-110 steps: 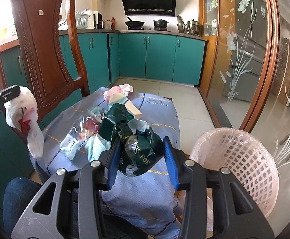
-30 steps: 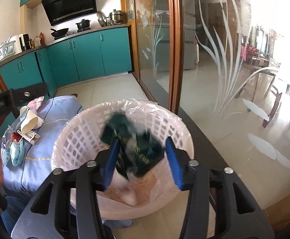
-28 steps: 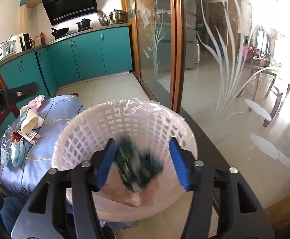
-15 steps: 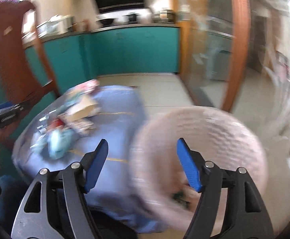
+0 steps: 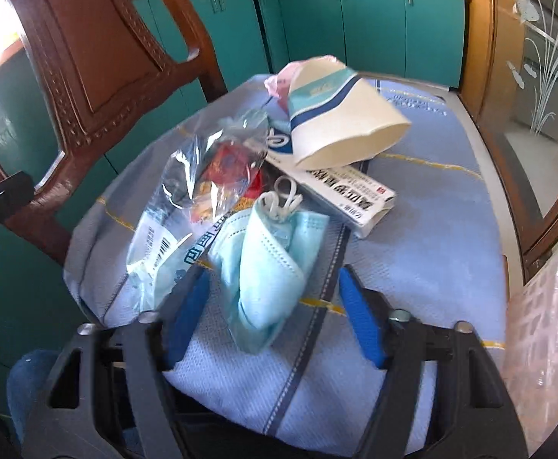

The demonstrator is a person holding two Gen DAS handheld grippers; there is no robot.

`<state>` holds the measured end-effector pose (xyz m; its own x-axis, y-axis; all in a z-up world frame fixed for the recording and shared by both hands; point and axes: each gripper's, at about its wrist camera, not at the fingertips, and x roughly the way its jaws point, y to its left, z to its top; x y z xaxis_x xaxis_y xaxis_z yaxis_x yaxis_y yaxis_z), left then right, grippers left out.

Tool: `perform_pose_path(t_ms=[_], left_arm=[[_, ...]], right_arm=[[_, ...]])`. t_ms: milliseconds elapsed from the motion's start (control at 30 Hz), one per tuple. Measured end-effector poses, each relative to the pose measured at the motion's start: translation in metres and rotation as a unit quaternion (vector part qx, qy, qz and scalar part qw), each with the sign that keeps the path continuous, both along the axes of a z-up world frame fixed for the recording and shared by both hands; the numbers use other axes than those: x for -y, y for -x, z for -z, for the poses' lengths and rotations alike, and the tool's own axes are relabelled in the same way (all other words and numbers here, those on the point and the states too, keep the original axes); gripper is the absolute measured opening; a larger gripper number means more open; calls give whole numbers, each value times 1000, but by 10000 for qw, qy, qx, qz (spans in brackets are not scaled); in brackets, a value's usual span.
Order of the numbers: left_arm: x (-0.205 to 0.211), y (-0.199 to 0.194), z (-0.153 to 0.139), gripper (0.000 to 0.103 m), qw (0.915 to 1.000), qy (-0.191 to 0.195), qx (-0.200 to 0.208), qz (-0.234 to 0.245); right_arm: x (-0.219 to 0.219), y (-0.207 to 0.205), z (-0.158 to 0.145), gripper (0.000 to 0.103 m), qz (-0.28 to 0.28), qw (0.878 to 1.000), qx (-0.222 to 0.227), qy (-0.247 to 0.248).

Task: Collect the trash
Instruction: 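Move both tools back to the table toward the mask and clear bag, then grasp the light blue face mask with the right tool while the left grasps the clear snack bag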

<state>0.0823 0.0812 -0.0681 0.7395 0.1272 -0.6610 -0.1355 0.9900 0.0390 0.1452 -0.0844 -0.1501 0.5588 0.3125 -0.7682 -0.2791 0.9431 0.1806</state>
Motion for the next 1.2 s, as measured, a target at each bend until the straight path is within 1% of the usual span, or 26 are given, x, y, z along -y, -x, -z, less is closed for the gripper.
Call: perform_pose_path(t_ms=[33, 100, 133, 233, 267, 300, 367, 400, 500, 533, 633, 700, 733, 767, 800, 833, 867, 933, 1000, 1100, 1133, 1167, 1200], left_arm=[[2, -1, 2, 88, 10000, 1, -14, 50], [9, -5, 8, 92, 9997, 10, -53, 234], [14, -8, 13, 95, 9991, 49, -97, 409], [35, -23, 30, 97, 9947, 129, -351, 955], [40, -28, 35, 97, 9935, 108, -427, 1046], [45, -34, 42, 97, 9921, 92, -580, 1108], [54, -48, 53, 97, 9897, 177, -820, 1159], [58, -53, 58, 97, 9890, 188, -868, 1185], [70, -65, 68, 97, 9873, 17, -993, 1239], [73, -67, 71, 97, 9863, 13, -1024, 1294], [76, -67, 75, 97, 9825, 258, -1035, 1526], [76, -68, 75, 97, 9832, 188, -1057, 1476], [76, -67, 76, 97, 9836, 171, -1071, 1440], [74, -68, 77, 97, 9843, 183, -1075, 1385], [73, -71, 78, 95, 9852, 224, -1054, 1332], [70, -71, 78, 92, 9859, 278, -1035, 1284], [67, -71, 78, 90, 9864, 355, -1032, 1228], [62, -71, 79, 84, 9868, 456, -1039, 1155], [58, -72, 80, 81, 9868, 559, -1048, 1105], [56, -71, 81, 80, 9869, 611, -1017, 1090], [56, -71, 81, 80, 9870, 611, -1012, 1093], [56, -71, 81, 79, 9868, 609, -1012, 1110], [57, -71, 81, 79, 9866, 614, -1007, 1123]], right_arm=[[0, 2, 2, 30, -42, 10000, -49, -36], [3, 10, 1, 24, -37, 10000, 25, 56], [6, 13, 0, 21, -17, 9999, 51, 105], [25, 25, -4, 21, 174, 9996, 98, 221], [30, 29, -4, 21, 222, 9994, 113, 237], [35, 32, -6, 21, 283, 9991, 138, 267], [47, 40, -8, 21, 416, 9982, 208, 374], [54, 43, -9, 21, 489, 9976, 241, 425], [68, 49, -10, 21, 617, 9966, 256, 488], [68, 49, -10, 21, 629, 9966, 247, 482], [75, 51, -9, 21, 654, 9967, 183, 435], [75, 52, -9, 21, 640, 9967, 176, 462], [73, 51, -9, 25, 633, 9965, 193, 502], [70, 50, -9, 36, 614, 9964, 224, 548], [67, 50, -11, 45, 607, 9956, 308, 646], [65, 48, -12, 63, 623, 9947, 380, 724], [62, 47, -14, 74, 635, 9933, 496, 828], [56, 40, -13, 74, 604, 9916, 556, 1002], [52, 29, -7, 74, 625, 9904, 463, 1141], [51, 20, 2, 73, 673, 9897, 307, 1224], [50, 20, 5, 69, 677, 9896, 284, 1240], [50, 20, 7, 62, 674, 9894, 266, 1255], [49, 20, 9, 59, 659, 9895, 241, 1263]])
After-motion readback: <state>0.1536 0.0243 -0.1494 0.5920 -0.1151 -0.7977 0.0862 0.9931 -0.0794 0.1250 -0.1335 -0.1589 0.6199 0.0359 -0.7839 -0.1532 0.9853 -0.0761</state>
